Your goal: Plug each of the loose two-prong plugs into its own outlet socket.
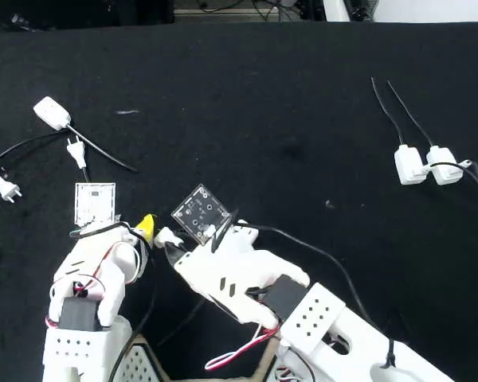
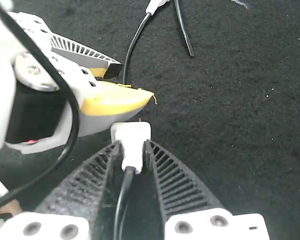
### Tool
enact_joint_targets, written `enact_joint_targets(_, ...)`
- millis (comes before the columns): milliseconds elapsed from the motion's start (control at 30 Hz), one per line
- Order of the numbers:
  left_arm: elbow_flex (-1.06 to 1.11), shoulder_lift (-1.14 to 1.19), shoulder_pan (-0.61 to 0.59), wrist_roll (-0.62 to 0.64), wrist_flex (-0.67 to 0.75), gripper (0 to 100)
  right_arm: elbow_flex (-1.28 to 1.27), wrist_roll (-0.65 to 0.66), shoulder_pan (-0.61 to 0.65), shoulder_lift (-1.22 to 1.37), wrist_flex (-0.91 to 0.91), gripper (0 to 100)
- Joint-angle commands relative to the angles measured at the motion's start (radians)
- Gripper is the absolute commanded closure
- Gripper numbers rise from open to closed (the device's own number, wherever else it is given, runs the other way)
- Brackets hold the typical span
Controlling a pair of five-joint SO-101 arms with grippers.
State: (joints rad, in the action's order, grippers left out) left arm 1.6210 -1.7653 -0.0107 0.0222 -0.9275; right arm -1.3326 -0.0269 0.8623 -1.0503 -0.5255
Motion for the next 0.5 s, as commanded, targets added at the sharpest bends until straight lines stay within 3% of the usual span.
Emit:
enact_joint_targets(0, -0.01, 0.008, 0.022, -0.008, 0.008, 80, 0.073, -0.003, -0.008, -0.024, 0.046, 98.8)
enact_joint_targets(133, -0.016, 0.006, 0.012, -0.006, 0.005, 80, 0.061, 0.103, -0.02, -0.025, 0.017, 98.8)
enact_joint_targets(467, -0.047, 0.006, -0.024, 0.0, -0.011, 80, 0.242, 0.258, -0.23, -0.025, -0.299, 98.8)
